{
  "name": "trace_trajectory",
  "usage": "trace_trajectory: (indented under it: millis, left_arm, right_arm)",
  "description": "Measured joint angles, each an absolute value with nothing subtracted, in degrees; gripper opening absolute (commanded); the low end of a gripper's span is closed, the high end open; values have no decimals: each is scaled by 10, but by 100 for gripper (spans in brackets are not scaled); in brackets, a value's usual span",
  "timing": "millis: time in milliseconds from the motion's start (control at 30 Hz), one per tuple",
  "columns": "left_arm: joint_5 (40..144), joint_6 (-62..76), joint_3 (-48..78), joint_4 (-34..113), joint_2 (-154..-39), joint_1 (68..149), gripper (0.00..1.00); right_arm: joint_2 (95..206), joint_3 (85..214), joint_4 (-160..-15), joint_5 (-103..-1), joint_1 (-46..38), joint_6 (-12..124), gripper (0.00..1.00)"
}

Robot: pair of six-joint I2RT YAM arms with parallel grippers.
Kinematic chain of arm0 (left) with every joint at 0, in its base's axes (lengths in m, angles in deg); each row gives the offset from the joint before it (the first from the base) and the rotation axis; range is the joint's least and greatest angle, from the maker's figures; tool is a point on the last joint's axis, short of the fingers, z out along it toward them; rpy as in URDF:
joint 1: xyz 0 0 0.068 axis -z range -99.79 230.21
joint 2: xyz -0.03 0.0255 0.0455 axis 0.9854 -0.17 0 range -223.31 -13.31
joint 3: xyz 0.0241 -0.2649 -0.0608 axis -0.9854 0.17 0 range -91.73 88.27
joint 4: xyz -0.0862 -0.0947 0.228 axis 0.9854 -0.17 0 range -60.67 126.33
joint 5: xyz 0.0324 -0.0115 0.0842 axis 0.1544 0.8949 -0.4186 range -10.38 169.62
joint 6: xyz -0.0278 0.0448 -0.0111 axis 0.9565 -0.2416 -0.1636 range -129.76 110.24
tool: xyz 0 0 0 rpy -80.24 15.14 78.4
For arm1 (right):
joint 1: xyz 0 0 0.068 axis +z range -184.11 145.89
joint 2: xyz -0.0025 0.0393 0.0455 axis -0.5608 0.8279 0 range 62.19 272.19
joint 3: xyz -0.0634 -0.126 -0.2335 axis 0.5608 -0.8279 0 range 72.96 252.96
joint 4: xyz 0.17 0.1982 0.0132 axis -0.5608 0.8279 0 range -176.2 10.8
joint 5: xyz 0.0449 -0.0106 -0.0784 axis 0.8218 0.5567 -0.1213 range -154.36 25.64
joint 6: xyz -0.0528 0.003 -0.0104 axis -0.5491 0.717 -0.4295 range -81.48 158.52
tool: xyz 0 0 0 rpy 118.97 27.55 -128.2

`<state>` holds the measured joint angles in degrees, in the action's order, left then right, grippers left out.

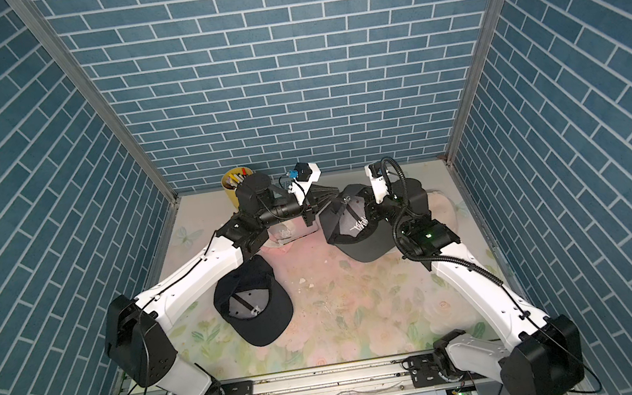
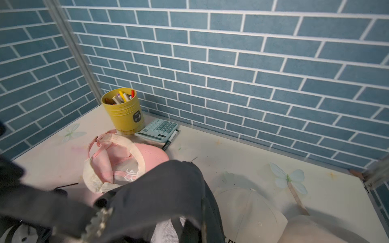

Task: Open the adjustable buckle of the baseball cap
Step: Open the adjustable buckle on the baseball cap.

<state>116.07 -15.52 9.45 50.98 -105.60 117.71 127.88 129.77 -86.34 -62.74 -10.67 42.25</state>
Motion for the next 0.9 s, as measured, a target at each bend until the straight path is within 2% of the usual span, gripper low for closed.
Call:
trace_trajectory:
  millis: [200,267,333,367,467,600,900]
  left_arm:
    - [1131,-152,112,529,-1029,1178,0]
    - [1125,-151,112,534,-1026,1178,13]
    - [1115,-151,111,536,-1028,1178,41]
    - [1111,-147,110,537,-1029,1178,49]
    - [1087,-137,109,541,-1031,1179,62]
    - [1043,-127,119,560,-1029,1181,69]
    - [889,-185,214,604,-1001,1246,69]
  right_arm:
    - [1290,1304,-856,-640,-114,453,0]
    - [1294,1305,-854,-639,-115,460,0]
    - [1300,1312,-847,-637,-116,465,0]
    - [1305,1317,-843,-637,-117,468,0]
    - [1314,1337,-831,-636,-119,475,0]
    - [1316,1368,-814,-628,-120,487,0]
    - [1328,1426,-784,-609,-120,533,0]
